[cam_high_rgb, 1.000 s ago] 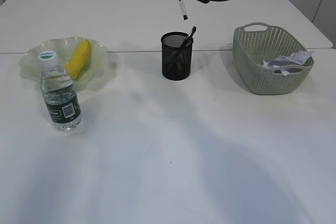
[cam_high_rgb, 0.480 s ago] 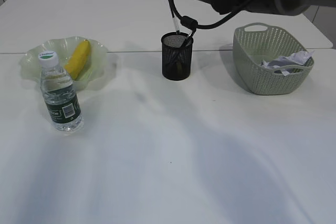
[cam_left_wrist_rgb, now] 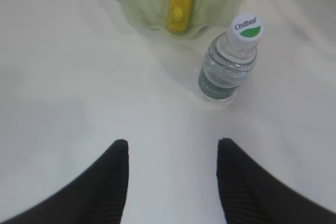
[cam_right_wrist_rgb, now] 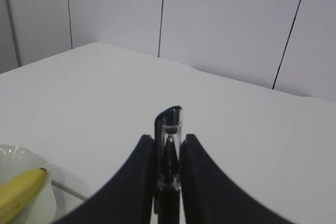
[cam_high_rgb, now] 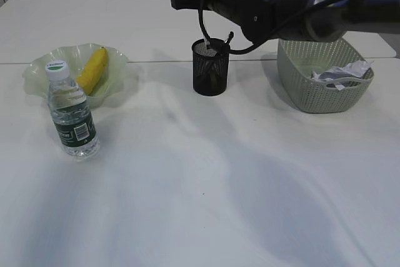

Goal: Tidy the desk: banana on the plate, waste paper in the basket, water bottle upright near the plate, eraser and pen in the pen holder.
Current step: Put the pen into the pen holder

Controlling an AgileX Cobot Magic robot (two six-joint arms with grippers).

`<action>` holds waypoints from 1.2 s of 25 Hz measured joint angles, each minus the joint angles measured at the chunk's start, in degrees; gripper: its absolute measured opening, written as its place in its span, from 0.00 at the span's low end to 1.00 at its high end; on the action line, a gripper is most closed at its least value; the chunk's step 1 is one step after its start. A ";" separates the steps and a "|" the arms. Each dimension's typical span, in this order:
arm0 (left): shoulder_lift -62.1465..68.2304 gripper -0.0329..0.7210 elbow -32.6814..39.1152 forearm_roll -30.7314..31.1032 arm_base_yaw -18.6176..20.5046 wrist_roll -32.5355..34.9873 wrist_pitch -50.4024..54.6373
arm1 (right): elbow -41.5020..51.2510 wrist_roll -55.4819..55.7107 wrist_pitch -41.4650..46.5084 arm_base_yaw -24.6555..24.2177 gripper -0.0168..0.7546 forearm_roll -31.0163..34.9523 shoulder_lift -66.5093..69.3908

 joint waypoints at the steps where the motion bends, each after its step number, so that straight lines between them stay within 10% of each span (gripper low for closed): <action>1: 0.00 0.55 0.00 0.37 0.00 0.00 0.00 | 0.00 0.00 -0.94 -0.14 0.16 0.00 0.47; 30: 2.87 0.55 0.00 0.37 0.00 0.00 -2.59 | 0.00 0.00 -16.14 -2.07 0.16 1.32 9.12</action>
